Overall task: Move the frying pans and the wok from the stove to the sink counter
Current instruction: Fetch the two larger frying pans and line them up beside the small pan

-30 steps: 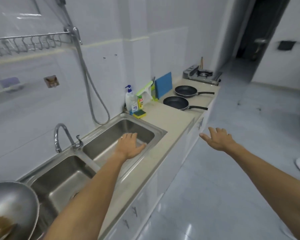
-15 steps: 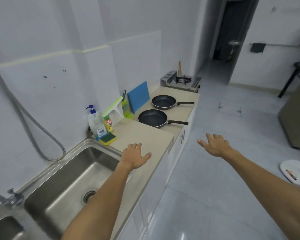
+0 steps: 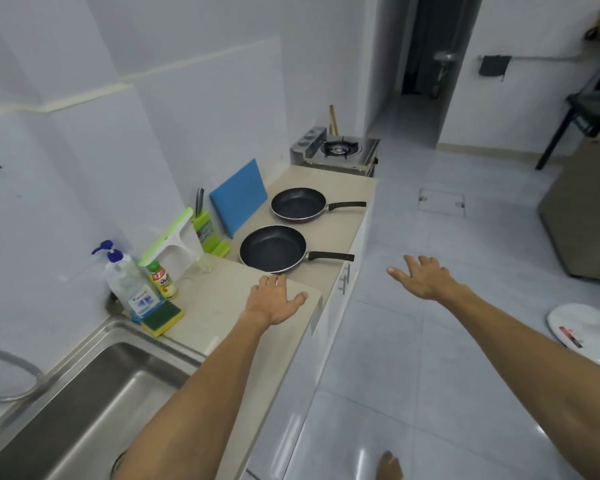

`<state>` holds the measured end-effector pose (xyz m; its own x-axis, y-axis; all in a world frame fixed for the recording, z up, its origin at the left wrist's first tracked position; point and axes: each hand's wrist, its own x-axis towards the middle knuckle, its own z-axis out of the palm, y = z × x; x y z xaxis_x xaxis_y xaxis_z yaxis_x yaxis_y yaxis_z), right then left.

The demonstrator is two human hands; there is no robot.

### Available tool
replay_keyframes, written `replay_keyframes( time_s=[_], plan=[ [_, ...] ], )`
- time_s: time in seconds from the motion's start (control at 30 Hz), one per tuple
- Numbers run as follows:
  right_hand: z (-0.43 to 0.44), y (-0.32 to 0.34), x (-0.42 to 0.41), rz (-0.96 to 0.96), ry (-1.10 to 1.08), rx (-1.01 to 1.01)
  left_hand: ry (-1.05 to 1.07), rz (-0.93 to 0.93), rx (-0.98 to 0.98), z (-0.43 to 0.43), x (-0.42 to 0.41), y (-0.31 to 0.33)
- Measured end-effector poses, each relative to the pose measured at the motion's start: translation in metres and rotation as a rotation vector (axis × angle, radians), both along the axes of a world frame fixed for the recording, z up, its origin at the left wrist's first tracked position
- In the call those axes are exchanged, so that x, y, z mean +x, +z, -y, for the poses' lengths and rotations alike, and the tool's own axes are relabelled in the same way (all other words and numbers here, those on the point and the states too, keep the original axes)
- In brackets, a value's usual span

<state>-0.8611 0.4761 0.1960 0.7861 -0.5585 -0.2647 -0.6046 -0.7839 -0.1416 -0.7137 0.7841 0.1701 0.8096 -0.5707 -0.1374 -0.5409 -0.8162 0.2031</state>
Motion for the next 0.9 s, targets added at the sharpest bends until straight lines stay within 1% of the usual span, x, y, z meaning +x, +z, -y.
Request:
replay_keyframes(
  time_s=[0.17, 0.47, 0.63, 0.9],
  plan=[
    [0.072, -0.015, 0.049, -0.014, 0.030, 0.016, 0.031, -0.030, -0.033, 0.075, 0.041, -0.015],
    [0.208, -0.032, 0.140, -0.075, 0.119, 0.027, 0.174, -0.147, -0.064, 0.202, 0.099, -0.043],
    [0.250, -0.054, 0.185, -0.138, 0.185, 0.065, 0.250, -0.200, -0.071, 0.238, 0.116, -0.068],
    [0.288, -0.095, 0.272, -0.191, 0.300, 0.106, 0.376, -0.277, -0.085, 0.277, 0.155, -0.109]
  ],
)
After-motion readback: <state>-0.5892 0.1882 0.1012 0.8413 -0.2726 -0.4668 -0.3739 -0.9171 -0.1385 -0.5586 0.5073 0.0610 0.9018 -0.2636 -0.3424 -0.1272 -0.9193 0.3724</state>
